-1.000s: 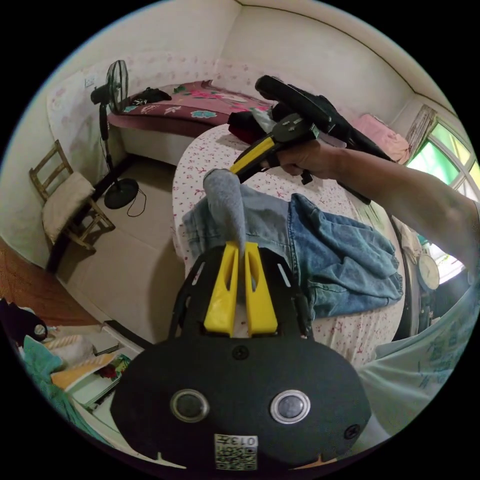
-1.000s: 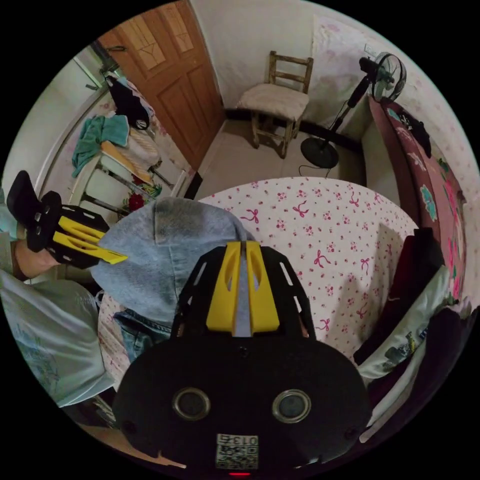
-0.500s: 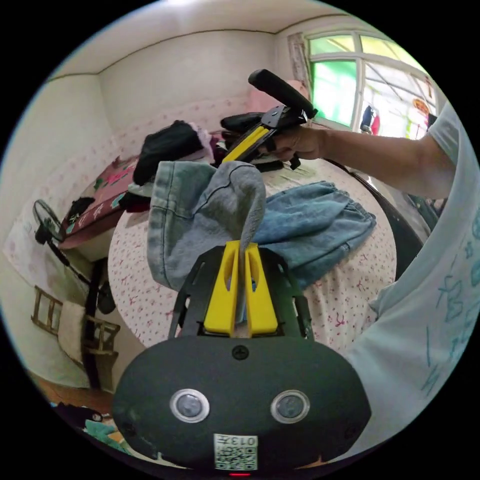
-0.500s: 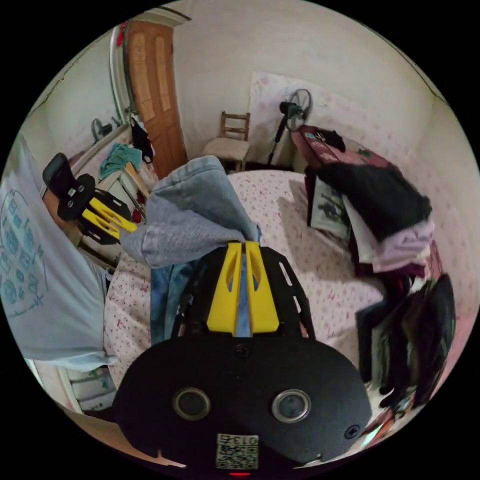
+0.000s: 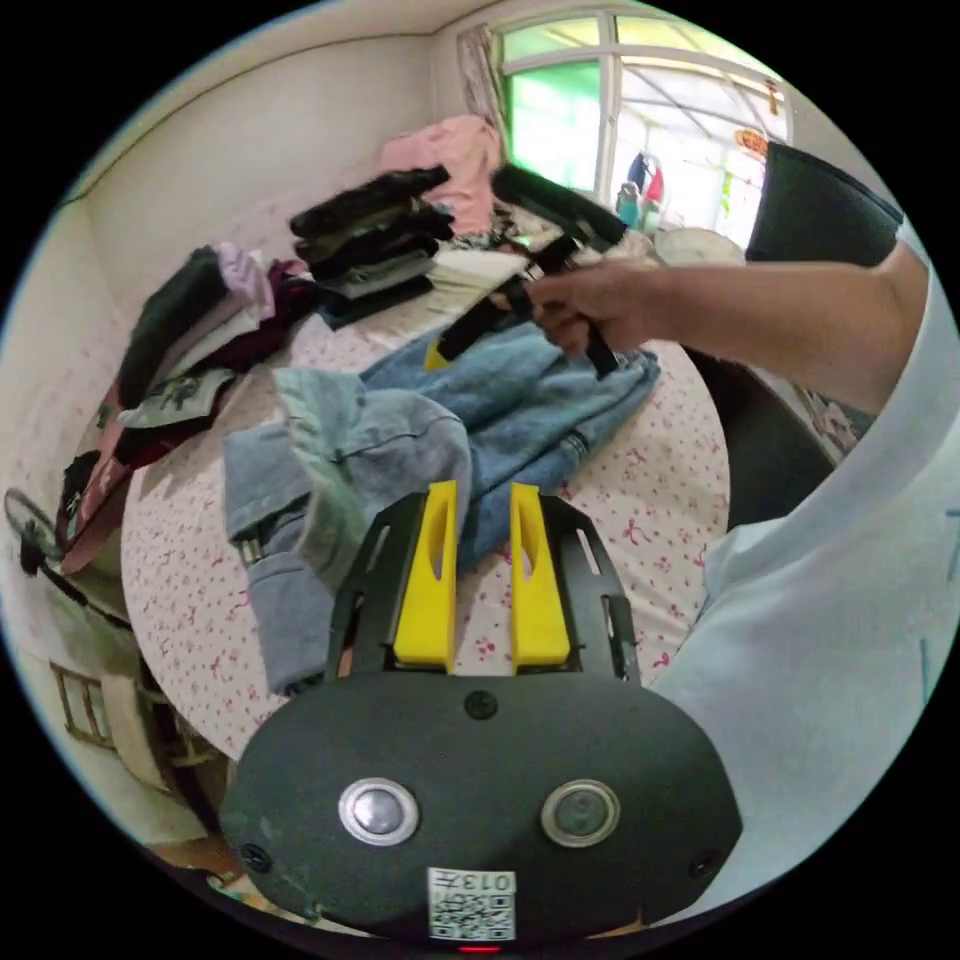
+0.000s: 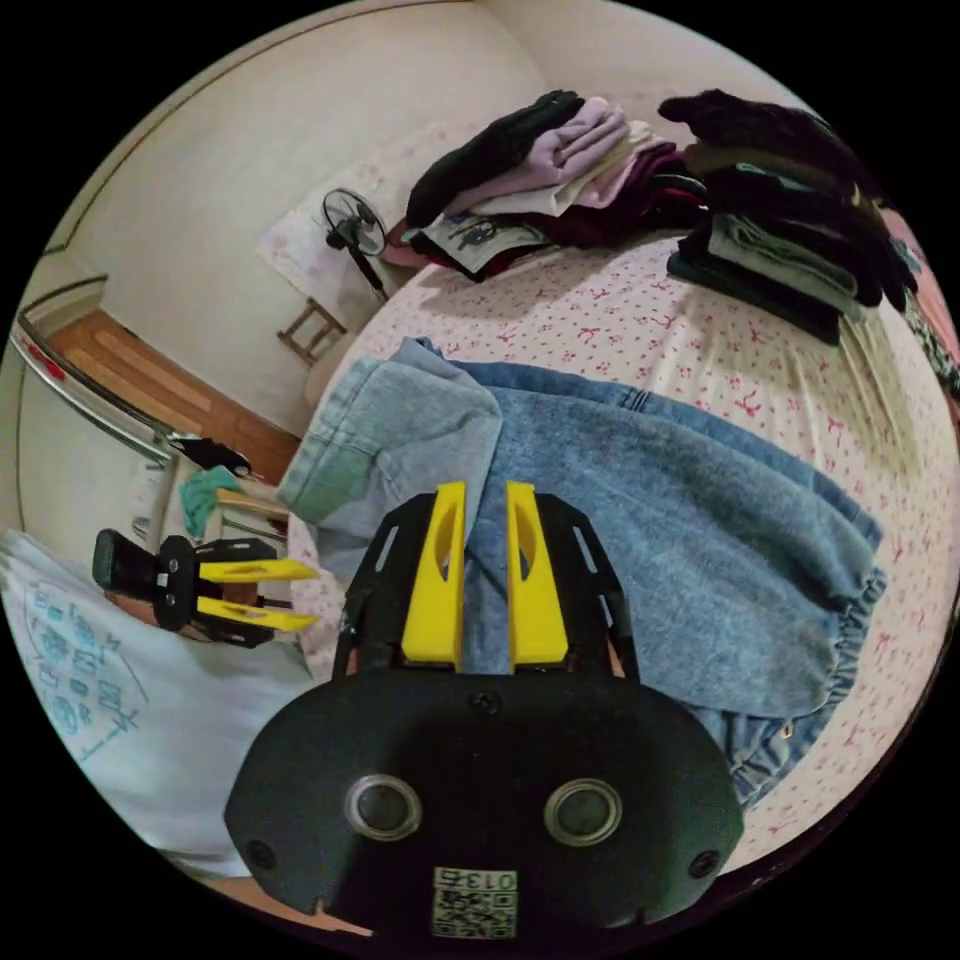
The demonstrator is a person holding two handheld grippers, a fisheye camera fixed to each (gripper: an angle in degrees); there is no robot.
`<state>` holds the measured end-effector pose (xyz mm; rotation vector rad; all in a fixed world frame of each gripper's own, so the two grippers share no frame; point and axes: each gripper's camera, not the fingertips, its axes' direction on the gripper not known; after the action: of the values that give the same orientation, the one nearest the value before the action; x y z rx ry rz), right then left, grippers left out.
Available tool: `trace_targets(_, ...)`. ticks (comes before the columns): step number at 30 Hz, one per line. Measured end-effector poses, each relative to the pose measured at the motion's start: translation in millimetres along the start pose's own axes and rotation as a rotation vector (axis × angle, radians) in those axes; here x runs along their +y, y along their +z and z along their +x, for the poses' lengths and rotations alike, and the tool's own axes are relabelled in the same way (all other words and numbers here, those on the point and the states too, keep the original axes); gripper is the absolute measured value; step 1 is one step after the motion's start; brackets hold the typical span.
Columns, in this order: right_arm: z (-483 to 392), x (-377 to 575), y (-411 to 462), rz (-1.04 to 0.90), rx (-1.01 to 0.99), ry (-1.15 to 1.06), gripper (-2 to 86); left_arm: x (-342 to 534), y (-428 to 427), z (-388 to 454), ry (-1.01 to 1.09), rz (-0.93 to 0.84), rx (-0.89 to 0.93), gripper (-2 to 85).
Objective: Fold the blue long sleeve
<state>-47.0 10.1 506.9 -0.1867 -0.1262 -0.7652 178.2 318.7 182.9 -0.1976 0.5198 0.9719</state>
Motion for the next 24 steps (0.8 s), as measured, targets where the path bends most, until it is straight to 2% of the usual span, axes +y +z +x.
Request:
trace_targets(3,12.1,18.4,-1.8,0.003,-0.046,0.045,9.1,17.5,-23.1,-40.3,-0.238,0.073,-0.16,13.8)
trace_targets(5,23.0,26.6,9.6,-0.045,-0.069,0.08,11.1,26.9,-18.3,-68.2,-0.347,0.047,-0.164,15.4)
trace_targets(8,35.8,29.2,14.3,-0.058,-0.124,0.123,7.7,31.1,9.0,-105.4,-0.437,-0.027,0.017,14.0)
trace_targets(10,37.1,26.0,11.3,-0.074,-0.189,0.093,5.0,28.7,35.3,-125.3,-0.471,-0.084,0.19,9.3)
trace_targets(14,18.6,21.2,-4.9,-0.157,-0.026,-0.078,2.3,25.7,44.8,-138.5,-0.52,-0.086,0.231,3.8)
trace_targets(18,-2.2,28.1,-48.4,0.001,0.143,-0.21,1.6,29.4,33.6,-147.9,-0.565,0.112,0.301,2.3)
trace_targets(20,2.9,34.4,-53.8,0.026,0.181,-0.216,1.4,33.8,49.1,-154.1,-0.61,0.097,0.327,2.1)
trace_targets(24,35.5,44.4,-9.5,-0.131,0.251,-0.148,1.7,36.2,100.1,-159.7,-0.645,-0.017,0.359,2.3)
